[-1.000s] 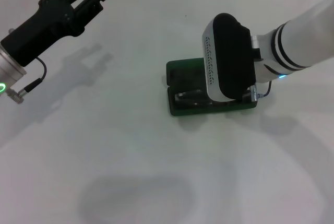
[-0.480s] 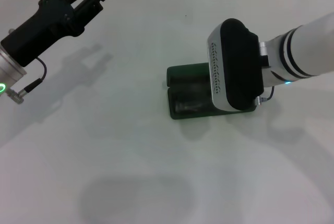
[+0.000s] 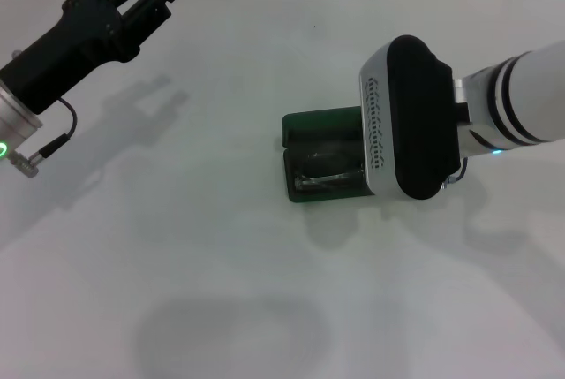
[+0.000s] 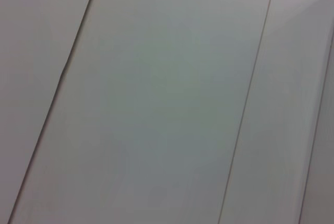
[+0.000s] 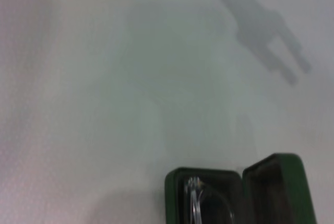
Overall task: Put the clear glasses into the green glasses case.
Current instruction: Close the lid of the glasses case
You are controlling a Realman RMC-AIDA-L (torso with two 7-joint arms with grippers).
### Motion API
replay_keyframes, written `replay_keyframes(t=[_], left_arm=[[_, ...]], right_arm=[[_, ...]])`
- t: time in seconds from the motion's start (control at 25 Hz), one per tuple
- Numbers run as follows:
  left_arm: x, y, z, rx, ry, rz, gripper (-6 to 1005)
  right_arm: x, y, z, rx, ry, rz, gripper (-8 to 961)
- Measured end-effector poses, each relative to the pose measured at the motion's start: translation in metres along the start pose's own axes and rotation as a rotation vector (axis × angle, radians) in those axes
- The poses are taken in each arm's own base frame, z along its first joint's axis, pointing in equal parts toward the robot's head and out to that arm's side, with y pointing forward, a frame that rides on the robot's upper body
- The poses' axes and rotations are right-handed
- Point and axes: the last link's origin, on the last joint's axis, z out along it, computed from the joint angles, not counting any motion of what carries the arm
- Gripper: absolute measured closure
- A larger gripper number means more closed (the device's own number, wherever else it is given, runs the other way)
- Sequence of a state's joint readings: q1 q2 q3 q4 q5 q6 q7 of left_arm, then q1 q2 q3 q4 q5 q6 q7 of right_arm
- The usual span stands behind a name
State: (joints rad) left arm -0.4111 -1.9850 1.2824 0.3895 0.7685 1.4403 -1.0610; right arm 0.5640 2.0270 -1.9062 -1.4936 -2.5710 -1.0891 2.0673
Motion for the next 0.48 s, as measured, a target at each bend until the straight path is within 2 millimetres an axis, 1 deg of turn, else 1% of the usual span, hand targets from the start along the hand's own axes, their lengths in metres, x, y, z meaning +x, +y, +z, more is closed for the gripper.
replay_keyframes(t=[0.16, 0.28, 0.36, 0.48], left_arm=[[0.000, 0.000, 0.000, 0.001, 0.000, 0.002, 500], [0.000, 0.000, -0.002, 0.004, 0.000, 0.000, 500], [0.000, 0.000, -0.002, 0.005, 0.000, 0.001, 500], [0.000, -0.002, -0.003, 0.015, 0.005, 0.001, 499]], right_arm=[[-0.007, 0.001, -0.008, 0.007, -0.063, 0.034, 676], [-0.012, -0.003, -0.018, 0.012, -0.129, 0.073, 676], [-0.009, -0.007, -0.032, 0.013, -0.183, 0.121, 675], [0.004, -0.011, -0.056, 0.002, -0.281, 0.207, 675]])
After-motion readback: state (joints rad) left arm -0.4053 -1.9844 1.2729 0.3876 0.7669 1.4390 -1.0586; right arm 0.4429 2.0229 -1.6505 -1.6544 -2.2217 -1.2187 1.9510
